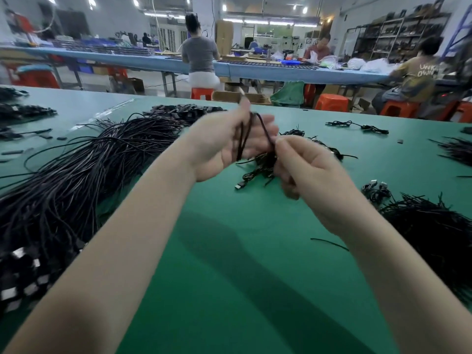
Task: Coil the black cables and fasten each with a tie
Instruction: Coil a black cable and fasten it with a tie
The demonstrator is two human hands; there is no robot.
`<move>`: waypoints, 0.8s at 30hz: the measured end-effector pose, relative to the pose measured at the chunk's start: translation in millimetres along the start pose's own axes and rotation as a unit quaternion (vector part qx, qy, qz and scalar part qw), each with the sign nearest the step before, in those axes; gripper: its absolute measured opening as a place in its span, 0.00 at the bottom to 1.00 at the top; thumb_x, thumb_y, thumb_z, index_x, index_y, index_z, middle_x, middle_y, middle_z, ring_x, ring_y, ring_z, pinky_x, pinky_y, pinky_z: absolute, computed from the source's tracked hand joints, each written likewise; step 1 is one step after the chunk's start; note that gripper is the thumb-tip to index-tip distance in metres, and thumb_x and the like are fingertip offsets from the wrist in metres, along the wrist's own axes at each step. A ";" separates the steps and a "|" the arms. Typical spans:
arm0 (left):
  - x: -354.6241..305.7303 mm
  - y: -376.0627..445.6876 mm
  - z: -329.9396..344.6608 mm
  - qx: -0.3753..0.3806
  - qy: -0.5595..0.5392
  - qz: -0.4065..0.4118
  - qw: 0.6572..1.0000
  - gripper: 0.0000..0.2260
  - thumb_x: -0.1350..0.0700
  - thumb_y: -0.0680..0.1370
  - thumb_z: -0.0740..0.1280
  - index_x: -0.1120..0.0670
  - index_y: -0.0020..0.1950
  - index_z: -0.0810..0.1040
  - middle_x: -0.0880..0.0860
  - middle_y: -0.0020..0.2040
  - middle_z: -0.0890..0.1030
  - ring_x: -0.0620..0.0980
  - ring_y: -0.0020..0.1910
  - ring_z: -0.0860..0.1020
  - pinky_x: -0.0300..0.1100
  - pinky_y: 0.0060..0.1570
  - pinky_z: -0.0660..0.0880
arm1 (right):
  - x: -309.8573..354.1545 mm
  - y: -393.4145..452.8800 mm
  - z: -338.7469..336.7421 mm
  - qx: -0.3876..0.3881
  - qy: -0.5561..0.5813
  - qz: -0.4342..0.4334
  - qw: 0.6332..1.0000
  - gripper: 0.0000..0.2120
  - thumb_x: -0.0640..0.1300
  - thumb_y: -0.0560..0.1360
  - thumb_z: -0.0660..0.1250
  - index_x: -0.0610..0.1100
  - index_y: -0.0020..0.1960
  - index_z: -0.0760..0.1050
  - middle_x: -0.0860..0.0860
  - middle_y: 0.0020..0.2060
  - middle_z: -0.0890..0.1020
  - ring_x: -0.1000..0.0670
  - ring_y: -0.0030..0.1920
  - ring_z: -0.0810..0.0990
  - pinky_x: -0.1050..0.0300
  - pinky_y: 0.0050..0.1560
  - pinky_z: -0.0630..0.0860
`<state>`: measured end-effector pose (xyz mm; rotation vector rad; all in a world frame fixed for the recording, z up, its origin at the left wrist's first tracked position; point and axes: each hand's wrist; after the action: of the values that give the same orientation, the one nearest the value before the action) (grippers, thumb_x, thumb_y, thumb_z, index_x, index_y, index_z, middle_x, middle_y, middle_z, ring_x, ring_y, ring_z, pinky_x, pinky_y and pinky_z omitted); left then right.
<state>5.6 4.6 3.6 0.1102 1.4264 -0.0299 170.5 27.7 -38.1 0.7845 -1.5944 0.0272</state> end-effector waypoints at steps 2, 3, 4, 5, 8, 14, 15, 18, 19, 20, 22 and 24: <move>-6.5 0.2 -4.1 0.021 -0.115 0.062 0.991 0.21 0.47 0.84 0.51 0.59 0.59 0.78 0.55 0.51 0.85 0.48 0.47 0.83 0.38 0.44 0.80 | -11.6 -3.6 7.8 0.097 0.059 0.059 0.992 0.12 0.51 0.81 0.59 0.51 0.44 0.79 0.57 0.26 0.69 0.56 0.25 0.63 0.62 0.27 0.61; -10.3 -2.7 -6.8 0.051 -0.155 0.081 0.983 0.21 0.48 0.84 0.51 0.59 0.59 0.79 0.53 0.49 0.85 0.47 0.46 0.83 0.37 0.44 0.80 | -20.3 -6.2 7.5 0.149 0.058 0.093 0.983 0.13 0.50 0.81 0.58 0.51 0.45 0.80 0.55 0.27 0.67 0.55 0.25 0.62 0.62 0.27 0.61; -14.0 -7.0 -8.6 0.080 -0.179 0.091 0.976 0.21 0.48 0.84 0.51 0.57 0.56 0.80 0.51 0.45 0.85 0.45 0.42 0.83 0.36 0.43 0.79 | -28.7 -8.6 5.4 0.186 0.039 0.129 0.973 0.13 0.51 0.81 0.58 0.51 0.45 0.80 0.55 0.28 0.65 0.54 0.26 0.61 0.62 0.28 0.61; -16.9 -11.1 -10.4 0.098 -0.177 0.096 0.975 0.21 0.48 0.83 0.52 0.55 0.51 0.83 0.49 0.40 0.84 0.44 0.37 0.82 0.35 0.39 0.79 | -36.2 -9.4 1.1 0.193 0.003 0.163 0.968 0.13 0.51 0.81 0.58 0.50 0.45 0.79 0.55 0.27 0.64 0.53 0.27 0.60 0.62 0.28 0.60; -16.3 -18.2 -17.5 0.130 -0.030 0.069 0.989 0.22 0.48 0.82 0.55 0.52 0.37 0.83 0.46 0.25 0.74 0.44 0.24 0.73 0.36 0.29 0.72 | -43.8 -4.8 -14.4 0.063 -0.156 0.194 0.967 0.18 0.57 0.77 0.63 0.45 0.37 0.75 0.52 0.27 0.67 0.53 0.27 0.61 0.60 0.28 0.60; 12.4 -2.5 -3.5 0.098 0.241 -0.094 0.961 0.20 0.47 0.83 0.54 0.57 0.54 0.80 0.54 0.45 0.86 0.48 0.43 0.84 0.38 0.43 0.79 | -0.7 6.2 -24.9 -0.123 -0.159 0.038 0.979 0.18 0.55 0.79 0.61 0.44 0.38 0.75 0.58 0.23 0.68 0.57 0.24 0.64 0.60 0.29 0.61; 15.2 1.5 0.2 0.067 0.190 -0.083 0.976 0.19 0.47 0.83 0.54 0.57 0.54 0.79 0.54 0.46 0.86 0.48 0.45 0.84 0.39 0.47 0.79 | 7.9 4.5 -18.7 -0.095 -0.128 0.028 0.987 0.16 0.52 0.81 0.58 0.47 0.40 0.77 0.59 0.23 0.70 0.58 0.24 0.65 0.61 0.28 0.62; 13.3 5.9 3.7 0.032 -0.003 -0.031 0.999 0.17 0.48 0.83 0.55 0.58 0.54 0.79 0.51 0.44 0.86 0.44 0.40 0.83 0.35 0.39 0.79 | 16.9 -4.5 5.2 0.017 -0.070 0.027 0.997 0.14 0.43 0.82 0.57 0.49 0.43 0.78 0.58 0.27 0.75 0.59 0.25 0.69 0.67 0.25 0.65; 11.1 6.2 2.8 0.037 -0.048 -0.014 0.998 0.18 0.48 0.83 0.55 0.57 0.56 0.79 0.51 0.46 0.85 0.43 0.42 0.83 0.34 0.38 0.79 | 12.7 -6.4 11.5 0.040 -0.067 0.033 0.996 0.13 0.42 0.82 0.57 0.47 0.44 0.78 0.56 0.27 0.73 0.57 0.25 0.69 0.66 0.25 0.66; 9.2 6.0 1.7 0.043 -0.081 0.003 0.996 0.19 0.47 0.83 0.54 0.57 0.56 0.80 0.51 0.48 0.85 0.44 0.44 0.83 0.34 0.39 0.80 | 6.6 -7.4 16.3 0.050 -0.061 0.042 0.996 0.12 0.42 0.82 0.58 0.44 0.45 0.78 0.54 0.28 0.72 0.56 0.26 0.69 0.65 0.26 0.68; 7.0 4.7 1.6 0.046 -0.107 0.026 0.993 0.20 0.47 0.83 0.54 0.55 0.51 0.82 0.48 0.40 0.84 0.44 0.38 0.82 0.36 0.37 0.78 | -6.3 -6.3 18.7 0.048 -0.029 0.080 0.995 0.12 0.43 0.82 0.59 0.42 0.46 0.80 0.52 0.28 0.71 0.54 0.27 0.70 0.63 0.30 0.71; 6.9 4.3 2.5 0.038 -0.110 0.032 0.993 0.19 0.47 0.83 0.54 0.55 0.46 0.80 0.45 0.28 0.73 0.43 0.26 0.72 0.35 0.30 0.72 | -16.7 -5.2 15.0 0.053 -0.013 0.117 0.992 0.13 0.47 0.81 0.61 0.44 0.44 0.81 0.51 0.28 0.75 0.55 0.28 0.72 0.58 0.35 0.74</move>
<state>9.4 9.0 -2.6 0.2098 1.2007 -0.0426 159.5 24.7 -58.1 0.6786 -1.7136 0.2735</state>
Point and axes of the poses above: each hand's wrist, its own y-axis towards the middle knuckle, its own z-axis out of the palm, x = y × z
